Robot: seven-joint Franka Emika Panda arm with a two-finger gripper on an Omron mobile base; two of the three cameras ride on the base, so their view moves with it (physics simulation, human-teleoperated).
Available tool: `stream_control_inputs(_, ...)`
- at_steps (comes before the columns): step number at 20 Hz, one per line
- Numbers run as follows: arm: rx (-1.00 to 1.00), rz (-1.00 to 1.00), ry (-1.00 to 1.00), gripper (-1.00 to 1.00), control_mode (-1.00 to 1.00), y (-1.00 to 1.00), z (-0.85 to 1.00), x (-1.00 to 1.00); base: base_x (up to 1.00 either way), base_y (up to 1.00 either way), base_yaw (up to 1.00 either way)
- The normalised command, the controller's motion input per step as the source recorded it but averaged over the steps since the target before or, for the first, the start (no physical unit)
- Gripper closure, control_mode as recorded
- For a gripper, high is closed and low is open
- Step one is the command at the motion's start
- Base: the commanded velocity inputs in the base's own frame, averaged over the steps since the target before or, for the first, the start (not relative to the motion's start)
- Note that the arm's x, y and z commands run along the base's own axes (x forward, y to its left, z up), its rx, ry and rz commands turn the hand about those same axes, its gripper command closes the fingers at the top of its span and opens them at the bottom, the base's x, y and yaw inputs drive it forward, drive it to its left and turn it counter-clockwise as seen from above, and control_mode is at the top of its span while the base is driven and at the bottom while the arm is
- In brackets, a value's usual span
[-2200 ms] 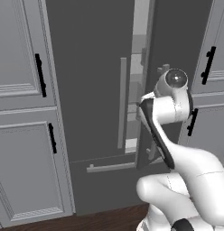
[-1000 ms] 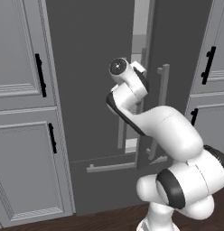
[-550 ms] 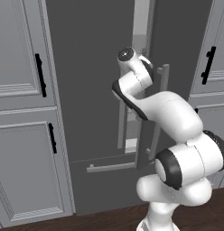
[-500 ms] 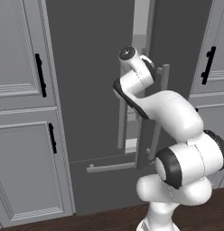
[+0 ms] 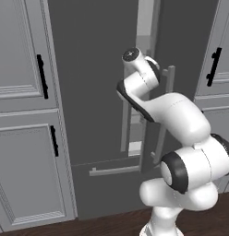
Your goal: Take the strawberry from the fridge and place it on top of the pancake, located on the dining counter.
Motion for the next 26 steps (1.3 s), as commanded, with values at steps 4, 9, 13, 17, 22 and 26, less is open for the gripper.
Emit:
stream_control_inputs(4, 0.00, 0.00, 0.00, -1.00, -1.00, -0.91, 0.01, -0.34, 0.00, 0.00, 0.00)
stream_control_inputs(9, 0.00, -0.03, 0.02, -1.00, -1.00, -1.00, 0.00, -0.38, 0.00, 0.00, 0.00)
stream_control_inputs(13, 0.03, -0.05, 0.03, -1.00, -1.00, -1.00, 0.00, -0.39, 0.00, 0.00, 0.00)
stream_control_inputs(17, 0.04, -0.07, 0.04, -1.00, -1.00, -1.00, 0.00, -0.40, 0.00, 0.00, 0.00)
stream_control_inputs(22, 0.05, -0.08, 0.04, -1.00, -1.00, -1.00, 0.00, -0.41, 0.00, 0.00, 0.00)
stream_control_inputs(26, 0.08, -0.08, 0.03, -1.00, -1.00, -1.00, 0.00, -0.43, 0.00, 0.00, 0.00)
